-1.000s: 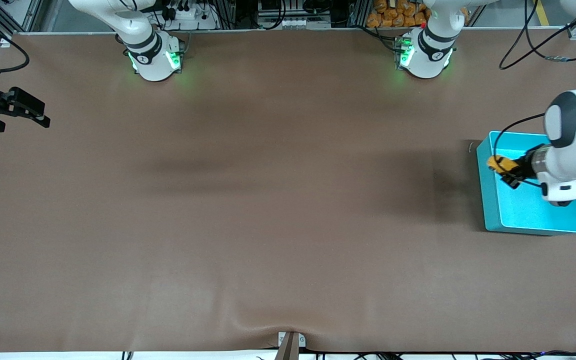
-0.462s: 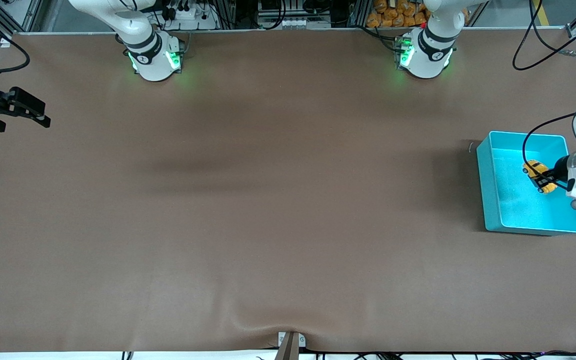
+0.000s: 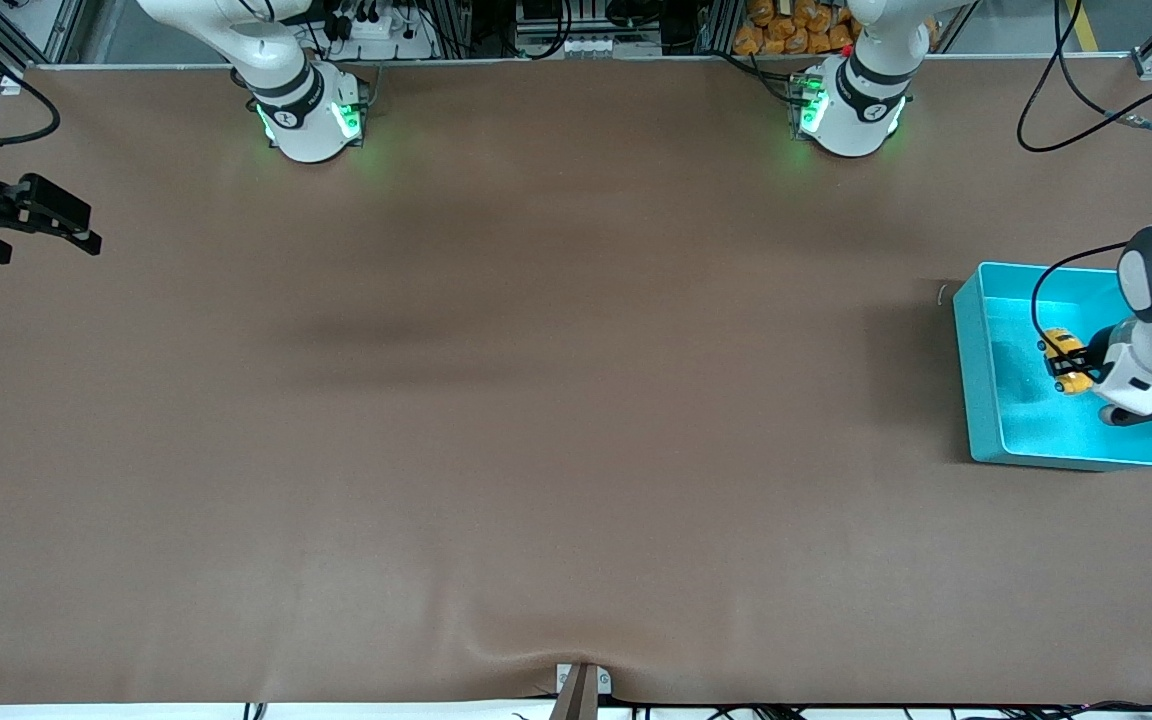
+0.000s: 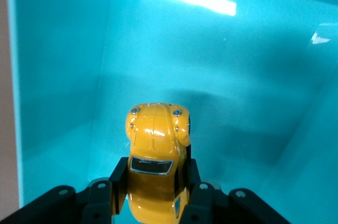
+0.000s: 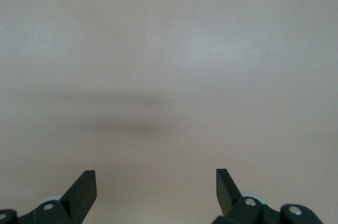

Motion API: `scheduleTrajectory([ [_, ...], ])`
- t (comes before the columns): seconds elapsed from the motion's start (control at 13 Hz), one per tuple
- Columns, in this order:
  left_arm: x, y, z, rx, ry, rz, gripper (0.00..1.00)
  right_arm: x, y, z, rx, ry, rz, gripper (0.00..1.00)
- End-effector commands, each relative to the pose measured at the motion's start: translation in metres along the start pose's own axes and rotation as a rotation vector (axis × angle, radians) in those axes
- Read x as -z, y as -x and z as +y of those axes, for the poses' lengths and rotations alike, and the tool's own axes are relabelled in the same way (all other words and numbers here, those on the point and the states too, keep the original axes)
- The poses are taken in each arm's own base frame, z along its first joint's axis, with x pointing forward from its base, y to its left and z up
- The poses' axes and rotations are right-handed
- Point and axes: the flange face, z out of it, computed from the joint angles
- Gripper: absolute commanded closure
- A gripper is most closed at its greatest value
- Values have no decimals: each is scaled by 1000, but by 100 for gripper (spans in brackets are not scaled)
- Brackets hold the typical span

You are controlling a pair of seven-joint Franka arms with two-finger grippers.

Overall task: Wind and store yellow beetle car
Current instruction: 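Lower the car into the teal bin and open the left gripper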

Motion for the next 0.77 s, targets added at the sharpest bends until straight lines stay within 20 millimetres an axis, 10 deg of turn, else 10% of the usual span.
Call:
scheduleTrajectory([
  [0.0,-17,-3,4,-42,-13,8,100,6,6,-3,-14,12,1,0],
  [0.54,-44,-7,10,-80,-35,1,91,7,6,-1,-17,12,4,0],
  [0.69,-45,-8,11,-80,-34,1,64,7,6,0,-17,12,4,0],
])
